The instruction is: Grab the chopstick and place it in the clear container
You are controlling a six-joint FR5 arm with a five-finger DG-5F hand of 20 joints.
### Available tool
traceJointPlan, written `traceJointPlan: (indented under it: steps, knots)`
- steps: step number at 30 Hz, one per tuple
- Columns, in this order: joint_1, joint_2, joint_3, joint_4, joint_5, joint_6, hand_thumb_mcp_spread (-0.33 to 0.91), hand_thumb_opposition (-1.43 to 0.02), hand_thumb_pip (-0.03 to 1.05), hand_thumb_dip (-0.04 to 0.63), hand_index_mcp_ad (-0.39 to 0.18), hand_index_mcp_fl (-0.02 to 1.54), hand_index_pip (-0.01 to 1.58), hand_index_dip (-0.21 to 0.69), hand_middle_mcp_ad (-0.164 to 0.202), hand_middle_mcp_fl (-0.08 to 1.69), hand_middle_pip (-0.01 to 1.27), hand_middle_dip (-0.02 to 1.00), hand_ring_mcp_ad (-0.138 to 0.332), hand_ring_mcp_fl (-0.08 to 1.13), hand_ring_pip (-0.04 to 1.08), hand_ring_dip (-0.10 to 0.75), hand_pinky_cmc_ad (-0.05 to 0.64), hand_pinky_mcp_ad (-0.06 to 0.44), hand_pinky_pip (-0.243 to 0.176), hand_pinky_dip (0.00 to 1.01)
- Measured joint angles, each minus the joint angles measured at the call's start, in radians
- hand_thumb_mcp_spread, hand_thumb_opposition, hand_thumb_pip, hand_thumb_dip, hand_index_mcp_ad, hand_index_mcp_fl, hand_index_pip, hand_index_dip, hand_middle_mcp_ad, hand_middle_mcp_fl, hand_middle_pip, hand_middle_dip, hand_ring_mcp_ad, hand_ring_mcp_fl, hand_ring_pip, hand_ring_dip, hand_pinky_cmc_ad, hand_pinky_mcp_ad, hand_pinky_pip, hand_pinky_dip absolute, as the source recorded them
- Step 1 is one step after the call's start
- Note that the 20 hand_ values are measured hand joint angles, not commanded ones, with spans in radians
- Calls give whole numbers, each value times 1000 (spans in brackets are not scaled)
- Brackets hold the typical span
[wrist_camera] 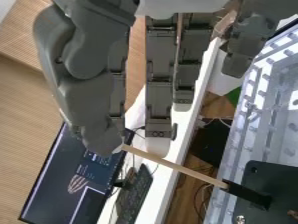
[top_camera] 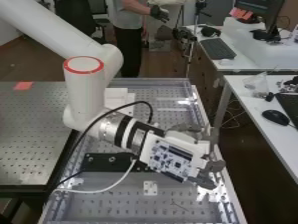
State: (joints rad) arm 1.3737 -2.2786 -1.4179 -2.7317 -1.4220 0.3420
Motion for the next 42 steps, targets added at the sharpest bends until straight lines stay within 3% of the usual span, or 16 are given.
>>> traceJointPlan:
  steps: [11,15,38,42]
  knots:
    - [4,3,-7,11,15,-1,550,-881,504,319,-302,983,494,265,35,1121,159,716,24,440,106,527,354,314,12,176]
    - [3,0,0,6,11,-1,557,-948,463,319,-304,1021,553,267,33,1112,159,716,21,459,106,531,354,311,12,176]
    - [4,-9,12,-5,15,5,579,-956,449,318,-316,1047,447,298,37,1136,159,716,19,473,106,531,356,314,16,176]
    - [3,-9,12,-6,17,5,578,-915,494,318,-316,1018,419,298,37,1138,159,716,19,473,106,527,354,311,16,176]
